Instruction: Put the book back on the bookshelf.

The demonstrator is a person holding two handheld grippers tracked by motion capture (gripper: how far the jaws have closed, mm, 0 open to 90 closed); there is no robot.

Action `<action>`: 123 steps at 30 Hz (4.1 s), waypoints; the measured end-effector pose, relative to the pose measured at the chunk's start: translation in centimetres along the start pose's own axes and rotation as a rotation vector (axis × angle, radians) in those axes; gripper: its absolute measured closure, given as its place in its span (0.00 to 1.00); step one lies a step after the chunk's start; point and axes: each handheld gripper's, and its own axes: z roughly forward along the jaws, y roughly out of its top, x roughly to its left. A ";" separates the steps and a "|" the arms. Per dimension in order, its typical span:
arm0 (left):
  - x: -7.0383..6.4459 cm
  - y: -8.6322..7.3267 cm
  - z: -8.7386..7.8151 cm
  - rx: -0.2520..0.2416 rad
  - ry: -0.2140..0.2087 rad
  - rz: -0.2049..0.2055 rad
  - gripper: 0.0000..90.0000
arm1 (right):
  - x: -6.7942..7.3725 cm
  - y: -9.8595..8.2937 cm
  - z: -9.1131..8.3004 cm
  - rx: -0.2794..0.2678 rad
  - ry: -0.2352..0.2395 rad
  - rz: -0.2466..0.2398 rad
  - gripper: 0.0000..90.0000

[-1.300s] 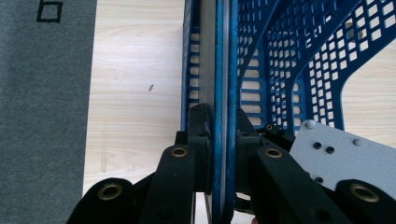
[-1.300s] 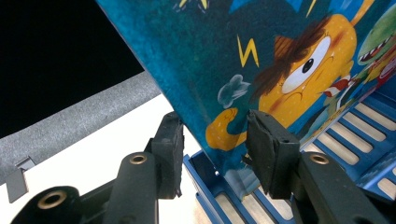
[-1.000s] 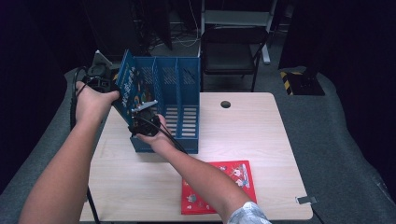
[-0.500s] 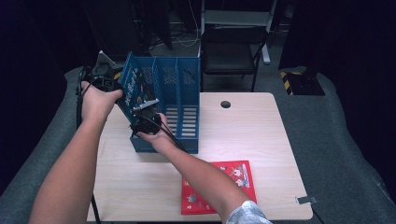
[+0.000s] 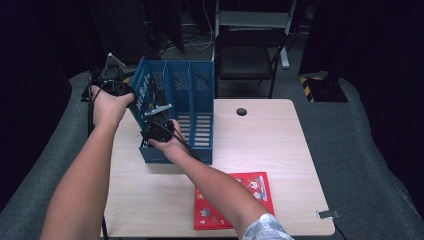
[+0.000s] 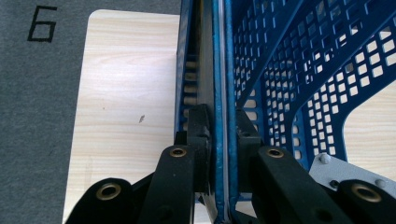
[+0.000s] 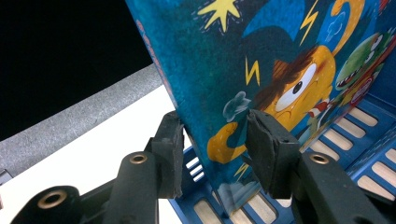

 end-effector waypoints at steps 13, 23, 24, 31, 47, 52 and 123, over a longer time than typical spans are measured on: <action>-0.3 0.2 0.0 0.013 0.025 0.011 0.92 | -0.4 0.3 0.2 0.002 -0.008 -0.003 0.63; -0.3 0.4 -0.1 0.020 0.040 0.020 0.91 | -0.1 0.8 0.4 0.016 0.005 0.035 0.64; -0.2 0.4 -0.1 0.017 0.037 0.016 0.91 | -0.1 0.8 0.5 0.017 0.011 0.038 0.63; 0.2 0.2 -0.1 -0.005 0.025 0.017 0.91 | -0.1 1.1 0.9 0.008 0.000 0.011 0.62; 0.5 -0.2 -0.7 -0.025 -0.039 0.019 0.71 | 0.2 1.0 0.2 -0.004 -0.013 0.030 0.57; 0.5 -0.3 -0.9 -0.037 -0.060 0.012 0.64 | -0.1 0.7 -0.2 -0.014 0.006 0.014 0.56; -2.8 -14.7 0.7 -0.079 -0.347 0.261 0.56 | -4.5 -13.2 -18.1 -0.036 -0.097 0.073 0.49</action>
